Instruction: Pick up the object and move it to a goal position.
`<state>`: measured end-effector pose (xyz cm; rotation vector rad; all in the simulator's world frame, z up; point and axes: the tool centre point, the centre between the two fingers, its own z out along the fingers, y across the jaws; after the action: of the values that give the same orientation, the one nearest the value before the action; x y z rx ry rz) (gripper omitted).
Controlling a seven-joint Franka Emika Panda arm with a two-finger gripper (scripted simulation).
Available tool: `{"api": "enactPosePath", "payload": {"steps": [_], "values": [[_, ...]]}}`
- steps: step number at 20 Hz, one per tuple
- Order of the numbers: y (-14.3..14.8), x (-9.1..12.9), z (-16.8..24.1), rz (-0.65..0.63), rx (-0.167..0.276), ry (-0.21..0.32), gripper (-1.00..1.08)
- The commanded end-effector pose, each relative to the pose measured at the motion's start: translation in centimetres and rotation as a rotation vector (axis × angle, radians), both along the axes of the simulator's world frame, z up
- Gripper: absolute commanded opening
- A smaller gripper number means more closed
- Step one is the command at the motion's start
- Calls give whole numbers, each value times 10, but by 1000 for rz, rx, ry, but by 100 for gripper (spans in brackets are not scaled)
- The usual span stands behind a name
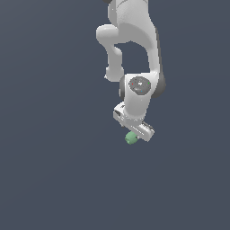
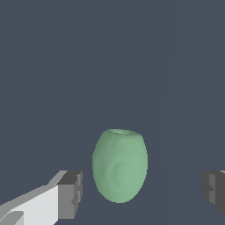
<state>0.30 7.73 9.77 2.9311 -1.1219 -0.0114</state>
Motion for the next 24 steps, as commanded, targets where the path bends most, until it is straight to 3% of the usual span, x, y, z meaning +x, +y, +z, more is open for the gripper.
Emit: {"api": "enactPosePath", "payload": {"steps": [1,16,24], "values": [[5,0,-3,-38,0,-3,100],[15,0,-11,-100,0,-7,100],[15,-1,-47,-104,0,-8,100]]}}
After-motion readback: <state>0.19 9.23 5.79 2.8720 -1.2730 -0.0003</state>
